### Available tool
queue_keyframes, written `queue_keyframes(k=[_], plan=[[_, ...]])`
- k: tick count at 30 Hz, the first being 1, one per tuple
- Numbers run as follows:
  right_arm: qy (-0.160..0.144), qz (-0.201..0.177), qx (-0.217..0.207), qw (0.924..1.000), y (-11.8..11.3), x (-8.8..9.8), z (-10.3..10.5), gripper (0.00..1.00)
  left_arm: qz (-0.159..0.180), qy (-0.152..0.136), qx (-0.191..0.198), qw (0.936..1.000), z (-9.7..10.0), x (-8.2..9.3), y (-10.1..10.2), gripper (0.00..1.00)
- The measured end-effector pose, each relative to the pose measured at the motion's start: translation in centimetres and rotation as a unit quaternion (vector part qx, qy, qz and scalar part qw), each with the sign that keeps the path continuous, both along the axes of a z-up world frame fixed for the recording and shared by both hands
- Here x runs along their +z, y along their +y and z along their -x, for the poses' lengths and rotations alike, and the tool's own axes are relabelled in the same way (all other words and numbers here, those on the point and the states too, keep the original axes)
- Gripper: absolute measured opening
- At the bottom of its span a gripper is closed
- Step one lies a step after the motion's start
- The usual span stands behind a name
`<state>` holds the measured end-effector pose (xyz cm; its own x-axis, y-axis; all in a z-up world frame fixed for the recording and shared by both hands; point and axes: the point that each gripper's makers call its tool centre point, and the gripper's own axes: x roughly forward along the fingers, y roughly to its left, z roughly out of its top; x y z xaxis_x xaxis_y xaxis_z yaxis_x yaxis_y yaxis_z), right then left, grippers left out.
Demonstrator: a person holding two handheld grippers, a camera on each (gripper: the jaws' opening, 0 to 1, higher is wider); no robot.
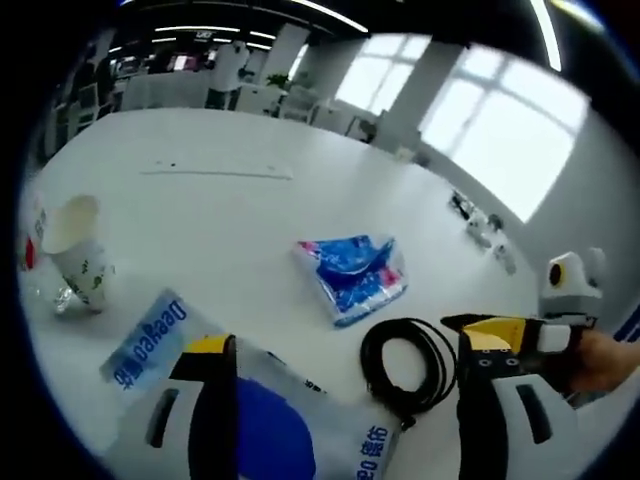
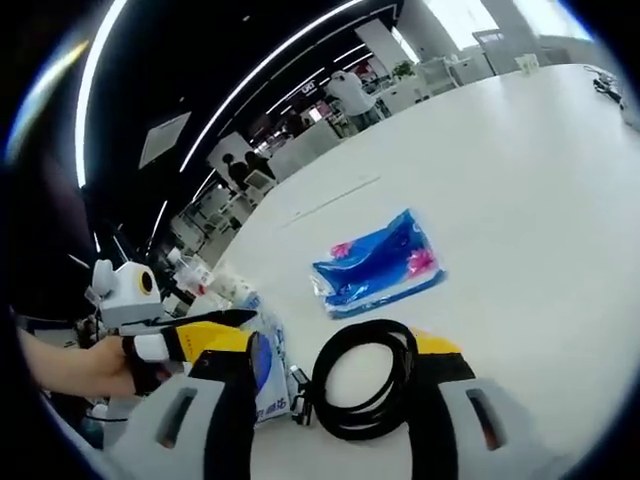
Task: Arrange the tabletop items into an orderly group along one side of the table until the central work area is clear of visible clutter.
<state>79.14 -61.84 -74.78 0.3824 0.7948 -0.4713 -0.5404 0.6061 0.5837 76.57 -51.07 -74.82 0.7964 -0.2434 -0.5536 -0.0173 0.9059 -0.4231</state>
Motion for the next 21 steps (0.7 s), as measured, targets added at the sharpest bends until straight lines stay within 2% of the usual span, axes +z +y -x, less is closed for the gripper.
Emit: queue_keyframes(k=[4,6,11,14,21], plan=[[0.005,-0.002,0.004,1.0000,0.2,0.1,0.5,0.56,-0.004,-0.001,0.005,1.0000,0.5,-0.2,1.3,0.88],[0.005,-0.002,0.006,1.0000,0.3,0.2,0.8,0.56,-0.007,-0.002,0.008,0.9999,1.0,0.0,1.3,0.87],[0.007,-0.002,0.013,0.9999,0.4,0.3,1.4,0.56,-0.012,-0.005,0.014,0.9998,1.1,0.0,3.3,0.86],[0.013,0.001,0.015,0.9998,0.5,0.0,1.8,0.55,-0.017,-0.006,0.017,0.9997,1.4,0.2,3.6,0.86],[0.023,0.000,0.023,0.9995,0.9,0.0,2.7,0.54,-0.026,-0.007,0.024,0.9993,1.8,0.2,5.8,0.86]])
